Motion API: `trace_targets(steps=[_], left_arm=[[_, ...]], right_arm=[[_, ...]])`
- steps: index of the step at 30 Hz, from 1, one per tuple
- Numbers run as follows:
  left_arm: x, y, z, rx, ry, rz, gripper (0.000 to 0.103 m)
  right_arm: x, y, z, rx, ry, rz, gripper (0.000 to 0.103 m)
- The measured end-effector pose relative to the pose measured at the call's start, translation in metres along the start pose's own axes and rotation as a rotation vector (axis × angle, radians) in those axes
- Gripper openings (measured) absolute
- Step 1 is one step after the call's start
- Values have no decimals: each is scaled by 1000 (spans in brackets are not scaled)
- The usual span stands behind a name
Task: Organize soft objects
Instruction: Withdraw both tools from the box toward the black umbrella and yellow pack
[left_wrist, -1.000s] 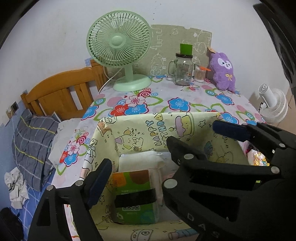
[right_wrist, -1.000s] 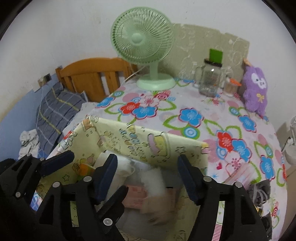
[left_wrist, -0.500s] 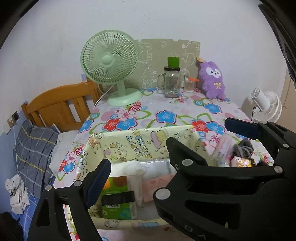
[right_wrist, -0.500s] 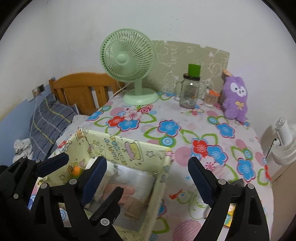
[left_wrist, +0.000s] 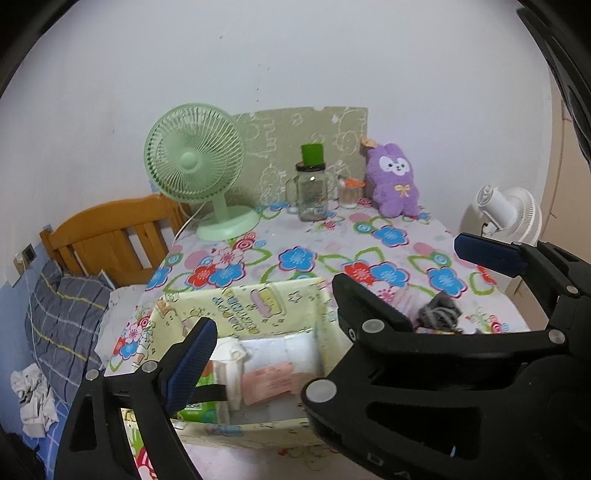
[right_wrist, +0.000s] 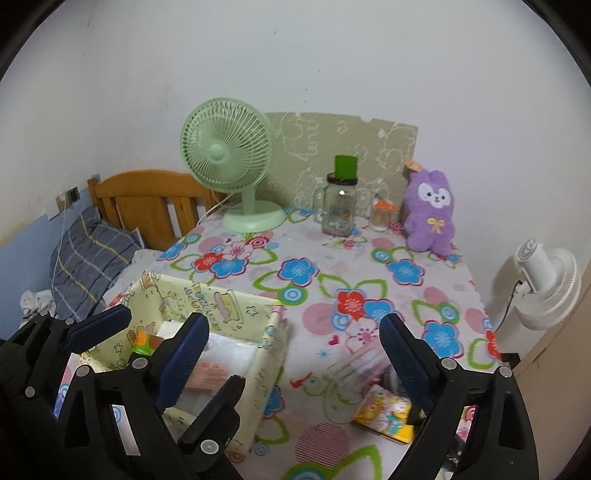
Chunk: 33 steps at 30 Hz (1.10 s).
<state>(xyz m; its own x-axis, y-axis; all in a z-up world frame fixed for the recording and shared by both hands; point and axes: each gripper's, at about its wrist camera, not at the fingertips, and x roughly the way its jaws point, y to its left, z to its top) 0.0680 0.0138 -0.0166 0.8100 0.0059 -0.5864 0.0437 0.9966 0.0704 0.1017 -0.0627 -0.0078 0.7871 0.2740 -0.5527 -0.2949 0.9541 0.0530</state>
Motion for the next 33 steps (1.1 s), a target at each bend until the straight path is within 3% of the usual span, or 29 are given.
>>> trace_targets(steps=[13, 33], left_arm=[[-15, -48, 1, 30, -36, -67, 95], [3, -104, -13, 50, -32, -161, 95]], right_arm=[[-40, -41, -12, 17, -62, -80, 98], [-49, -93, -48, 47, -68, -181, 98]])
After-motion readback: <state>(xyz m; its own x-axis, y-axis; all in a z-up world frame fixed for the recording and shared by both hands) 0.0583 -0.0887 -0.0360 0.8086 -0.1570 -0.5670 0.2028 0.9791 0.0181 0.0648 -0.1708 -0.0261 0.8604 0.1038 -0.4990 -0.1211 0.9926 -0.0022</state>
